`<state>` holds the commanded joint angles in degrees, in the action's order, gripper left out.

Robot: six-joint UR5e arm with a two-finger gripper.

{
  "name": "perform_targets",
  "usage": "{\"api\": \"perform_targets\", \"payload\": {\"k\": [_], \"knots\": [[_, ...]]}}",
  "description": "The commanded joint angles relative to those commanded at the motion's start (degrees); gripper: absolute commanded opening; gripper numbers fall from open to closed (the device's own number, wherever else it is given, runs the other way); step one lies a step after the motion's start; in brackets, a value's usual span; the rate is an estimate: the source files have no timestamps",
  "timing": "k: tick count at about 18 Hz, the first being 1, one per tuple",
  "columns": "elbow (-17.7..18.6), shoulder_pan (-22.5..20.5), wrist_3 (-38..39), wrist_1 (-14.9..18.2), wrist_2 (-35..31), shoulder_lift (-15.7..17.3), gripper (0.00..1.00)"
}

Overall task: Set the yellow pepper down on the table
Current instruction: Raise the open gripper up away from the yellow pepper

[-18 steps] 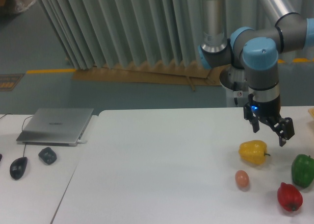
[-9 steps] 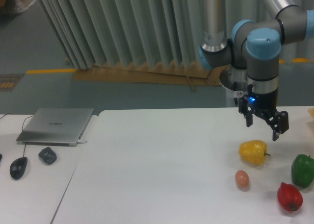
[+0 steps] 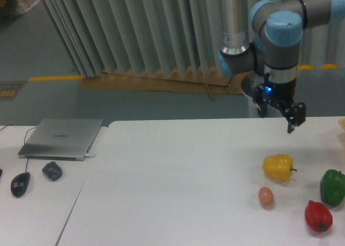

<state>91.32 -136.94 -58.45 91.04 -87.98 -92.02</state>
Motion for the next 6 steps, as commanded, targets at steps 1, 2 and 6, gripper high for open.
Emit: {"api": "perform_targets", "payload": {"k": [1,2,6], "knots": [[0.0,0.44,0.0,0.88,0.0,0.09,1.0],[0.0,0.79,0.09,1.41,0.09,0.52,1.0],[0.26,1.06,0.09,1.95,0.09,0.79,1.0]]}}
